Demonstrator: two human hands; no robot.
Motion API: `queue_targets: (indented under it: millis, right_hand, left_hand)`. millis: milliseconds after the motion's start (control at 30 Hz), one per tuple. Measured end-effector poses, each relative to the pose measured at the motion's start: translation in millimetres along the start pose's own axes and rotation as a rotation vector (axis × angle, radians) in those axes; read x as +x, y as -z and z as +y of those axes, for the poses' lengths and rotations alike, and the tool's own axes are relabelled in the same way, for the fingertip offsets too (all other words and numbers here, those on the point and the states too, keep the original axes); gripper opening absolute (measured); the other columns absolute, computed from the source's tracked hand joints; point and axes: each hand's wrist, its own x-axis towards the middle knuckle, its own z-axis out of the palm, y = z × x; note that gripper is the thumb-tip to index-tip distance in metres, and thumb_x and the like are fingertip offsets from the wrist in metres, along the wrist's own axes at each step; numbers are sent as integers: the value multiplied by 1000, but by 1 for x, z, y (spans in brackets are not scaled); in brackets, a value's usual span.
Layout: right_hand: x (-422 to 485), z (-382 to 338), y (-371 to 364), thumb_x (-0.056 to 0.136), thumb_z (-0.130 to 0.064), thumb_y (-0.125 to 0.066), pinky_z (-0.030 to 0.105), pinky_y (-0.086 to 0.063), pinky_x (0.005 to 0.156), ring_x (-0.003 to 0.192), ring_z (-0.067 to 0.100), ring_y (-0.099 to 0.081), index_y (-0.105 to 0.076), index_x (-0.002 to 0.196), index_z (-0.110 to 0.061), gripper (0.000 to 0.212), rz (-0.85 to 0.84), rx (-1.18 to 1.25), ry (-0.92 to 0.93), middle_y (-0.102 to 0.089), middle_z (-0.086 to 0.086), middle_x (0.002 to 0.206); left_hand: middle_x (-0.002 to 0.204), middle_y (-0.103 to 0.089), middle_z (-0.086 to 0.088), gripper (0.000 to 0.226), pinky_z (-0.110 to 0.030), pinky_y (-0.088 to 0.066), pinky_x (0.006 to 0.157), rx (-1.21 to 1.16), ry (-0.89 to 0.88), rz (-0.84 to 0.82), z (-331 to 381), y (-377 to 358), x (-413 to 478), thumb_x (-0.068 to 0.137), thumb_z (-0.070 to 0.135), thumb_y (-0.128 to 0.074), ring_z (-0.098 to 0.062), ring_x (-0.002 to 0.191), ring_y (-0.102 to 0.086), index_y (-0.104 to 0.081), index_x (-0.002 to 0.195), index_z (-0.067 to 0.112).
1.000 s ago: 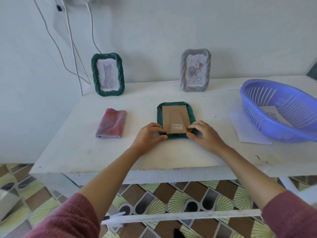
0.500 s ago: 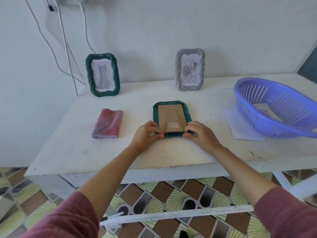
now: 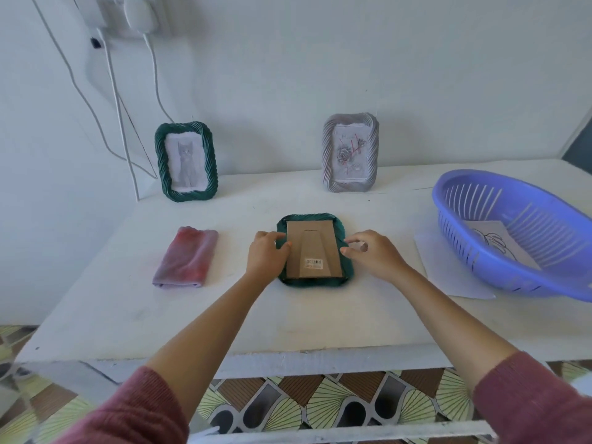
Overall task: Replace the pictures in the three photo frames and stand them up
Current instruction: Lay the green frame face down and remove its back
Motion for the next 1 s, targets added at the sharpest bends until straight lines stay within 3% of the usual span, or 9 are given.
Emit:
queue_targets:
  millis: [100, 267, 333, 400, 500, 633, 767, 867, 1000]
  right_hand:
    - [15, -3, -3, 83, -33, -65, 27, -39, 82, 102, 21, -56, -62, 117, -14, 38, -35, -45, -2, -58, 7, 119]
    - [26, -2, -3, 82, -27, -68, 24, -37, 80, 111, 21, -55, -63, 117, -12, 39, -36, -49, -5, -61, 6, 121]
    - [28, -1, -1, 81, -25, -68, 23, -36, 77, 106, 20, -56, -65, 116, -13, 37, -42, -30, 5, -64, 5, 117]
    - [28, 0, 0, 81, -25, -68, 22, -34, 66, 92, 14, -53, -66, 115, -14, 35, -43, -22, 12, -64, -10, 97]
    - [29, 1, 0, 82, -26, -67, 13, -26, 54, 78, 6, -45, -66, 115, -16, 34, -56, -27, 23, -40, -24, 70]
    - [30, 1, 1, 82, -25, -67, 21, -33, 65, 86, 8, -46, -67, 114, -16, 33, -63, -1, 23, -47, -22, 77]
    - [30, 2, 2, 82, -23, -68, 26, -37, 75, 87, 11, -48, -67, 113, -16, 32, -71, 22, 9, -54, -12, 88]
    - [33, 2, 3, 80, -25, -70, 28, -40, 74, 84, 13, -51, -69, 110, -16, 31, -80, 49, -8, -58, -13, 80]
    - [36, 6, 1, 79, -28, -71, 30, -41, 74, 86, 13, -52, -67, 113, -16, 36, -92, 50, -30, -68, 6, 107]
  left_hand:
    - [131, -53, -11, 28, -28, -44, 89, -31, 41, 38, 4, -6, 11, 91, 17, -53, -25, 111, -57, -64, 116, 9]
    - [115, -66, -10, 26, -25, -44, 71, -120, 48, 116, 11, -15, 11, 89, 5, -50, -18, 82, -55, -71, 105, 4]
    - [108, -67, -10, 26, -26, -46, 71, -150, 57, 137, 13, -16, 10, 89, 4, -50, -17, 80, -54, -71, 105, 3]
    - [91, -63, -7, 26, -30, -48, 73, -187, 76, 147, 15, -17, 9, 88, 2, -49, -19, 78, -53, -71, 101, 0]
    - [81, -59, -4, 25, -32, -49, 73, -243, 125, 147, 18, -17, 7, 86, 2, -49, -21, 74, -51, -73, 95, 1]
    - [68, -56, 9, 21, -36, -51, 78, -304, 214, 135, 21, -16, 8, 85, 8, -51, -25, 84, -53, -63, 71, 16]
    - [81, -63, 9, 21, -41, -53, 88, -347, 239, 127, 28, -11, 7, 87, 16, -54, -25, 99, -57, -75, 85, 18]
    - [94, -69, -3, 19, -34, -54, 77, -424, 217, 106, 34, -5, 8, 87, 14, -57, -19, 83, -60, -72, 98, 13]
    - [82, -65, 0, 27, -24, -46, 61, -444, 178, 55, 39, -1, 9, 82, 7, -58, -18, 75, -58, -65, 107, 11]
